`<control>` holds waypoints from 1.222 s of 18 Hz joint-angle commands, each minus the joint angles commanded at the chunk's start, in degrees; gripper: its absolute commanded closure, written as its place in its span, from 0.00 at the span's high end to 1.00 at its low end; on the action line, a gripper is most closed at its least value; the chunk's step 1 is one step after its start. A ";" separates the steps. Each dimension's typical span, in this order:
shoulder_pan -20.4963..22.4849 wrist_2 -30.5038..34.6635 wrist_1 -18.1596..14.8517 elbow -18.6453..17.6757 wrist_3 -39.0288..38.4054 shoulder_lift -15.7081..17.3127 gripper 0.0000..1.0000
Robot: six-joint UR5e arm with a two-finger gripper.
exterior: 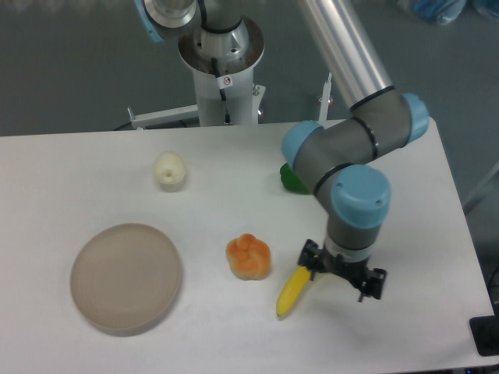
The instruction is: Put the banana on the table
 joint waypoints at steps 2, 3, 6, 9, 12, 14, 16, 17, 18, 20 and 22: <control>1.59 0.00 -3.25 1.57 5.26 -0.09 1.00; 2.81 0.00 -5.53 3.15 8.77 -0.26 1.00; 4.84 0.09 -7.92 5.62 12.84 -1.40 1.00; 6.77 0.09 -7.92 6.16 15.48 -2.28 1.00; 7.30 0.00 -7.84 6.07 16.02 -2.81 1.00; 7.31 0.09 -7.83 5.98 15.93 -2.81 1.00; 7.31 0.09 -7.84 5.89 15.93 -2.81 1.00; 7.31 0.09 -7.75 5.89 15.93 -2.81 1.00; 7.31 0.09 -7.75 5.89 15.93 -2.81 1.00; 7.39 0.09 -7.75 5.89 15.93 -2.72 1.00; 7.31 0.09 -7.75 5.80 15.93 -2.72 1.00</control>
